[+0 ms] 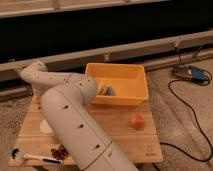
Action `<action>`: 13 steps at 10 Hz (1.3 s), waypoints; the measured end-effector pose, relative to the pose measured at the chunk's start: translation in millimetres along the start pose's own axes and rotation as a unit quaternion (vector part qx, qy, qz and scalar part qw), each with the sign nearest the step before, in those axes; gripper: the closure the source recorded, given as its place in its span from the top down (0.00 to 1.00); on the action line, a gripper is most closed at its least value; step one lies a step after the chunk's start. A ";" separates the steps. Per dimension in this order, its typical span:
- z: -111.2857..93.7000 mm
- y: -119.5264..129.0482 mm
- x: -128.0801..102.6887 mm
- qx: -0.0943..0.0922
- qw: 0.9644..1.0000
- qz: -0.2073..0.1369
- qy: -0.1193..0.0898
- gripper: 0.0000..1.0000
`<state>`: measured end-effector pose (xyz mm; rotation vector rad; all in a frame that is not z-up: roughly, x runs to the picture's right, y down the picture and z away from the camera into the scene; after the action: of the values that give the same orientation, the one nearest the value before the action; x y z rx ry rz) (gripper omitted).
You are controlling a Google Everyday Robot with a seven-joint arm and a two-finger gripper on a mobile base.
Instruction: Place pepper in table surface
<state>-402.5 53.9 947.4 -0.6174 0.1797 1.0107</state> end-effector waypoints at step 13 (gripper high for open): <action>-102.1 -9.5 14.8 -0.020 0.998 -0.031 -0.042 0.00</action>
<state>-372.8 3.9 861.6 -0.6114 0.0662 0.9806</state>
